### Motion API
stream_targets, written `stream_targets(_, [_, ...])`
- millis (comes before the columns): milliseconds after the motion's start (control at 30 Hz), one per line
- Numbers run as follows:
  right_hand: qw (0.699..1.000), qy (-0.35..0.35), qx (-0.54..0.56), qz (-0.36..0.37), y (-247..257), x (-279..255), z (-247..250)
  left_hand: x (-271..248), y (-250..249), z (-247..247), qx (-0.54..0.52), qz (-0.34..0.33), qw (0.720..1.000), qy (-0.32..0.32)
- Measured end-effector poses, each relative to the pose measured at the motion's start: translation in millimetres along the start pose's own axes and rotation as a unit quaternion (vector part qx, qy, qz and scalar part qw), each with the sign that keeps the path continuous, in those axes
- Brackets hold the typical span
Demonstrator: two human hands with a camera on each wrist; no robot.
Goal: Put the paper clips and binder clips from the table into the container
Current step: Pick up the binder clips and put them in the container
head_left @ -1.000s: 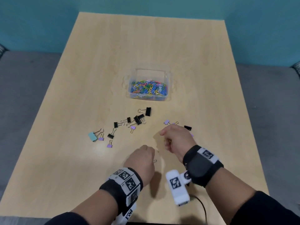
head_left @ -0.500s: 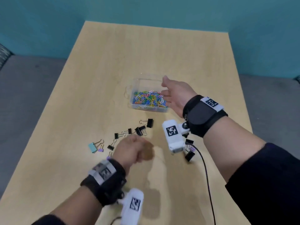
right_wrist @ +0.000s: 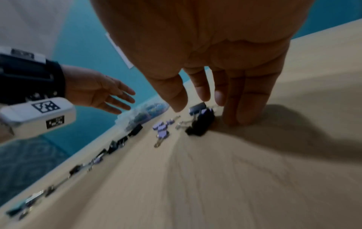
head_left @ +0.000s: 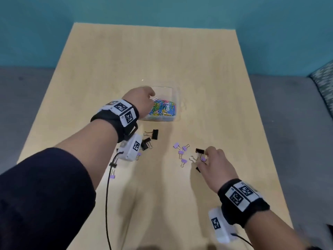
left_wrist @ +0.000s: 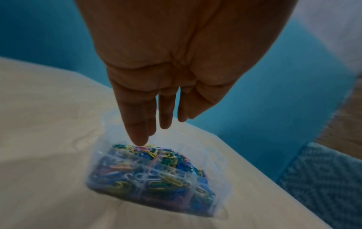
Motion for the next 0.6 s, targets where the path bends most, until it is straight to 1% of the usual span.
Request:
stream_targets(33, [1.000, -0.003, -0.002, 0.007, 2, 0, -4, -7, 5, 3, -0.004, 0.002, 1.000, -0.015])
stream_targets(133, [1.000, -0.007, -0.018, 0.017, 6, 5, -11, -37, 44, 13, -0.080, 0.054, 0.994, -0.054])
stream_targets(200, [0.999, -0.013, -0.025, 0.023, 7, 8, -12, -63, 81, 21, -0.070, 0.098, 0.990, -0.071])
stream_targets(267, [0.999, -0.019, -0.027, 0.026, 6, 9, -12, -92, 120, 29, -0.026, 0.147, 0.986, -0.078])
stream_targets(367, [0.999, -0.019, -0.029, 0.024, 4, 10, -14, -129, 166, 30, 0.011, 0.208, 0.976, -0.058])
stream_targets(433, [0.999, -0.013, -0.033, 0.023, 4, 10, -15, -144, 182, 21, 0.034, 0.233, 0.971, -0.028])
stream_targets(500, [0.999, -0.010, -0.035, 0.029, 5, 8, -15, -150, 188, 8, 0.058, 0.239, 0.969, -0.005])
stream_targets(600, [0.999, -0.011, -0.028, 0.045, 8, 2, -15, -150, 183, -8, 0.090, 0.215, 0.972, 0.009])
Point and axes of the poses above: each hand's wrist, its own x-axis towards the middle knuckle, its own z-axis out of the back of the hand, y = z × x, the point moved 4 cm from there along x, towards the middle knuckle, and after that the axes turned 2 degrees about -z, right-handed, at the moved point
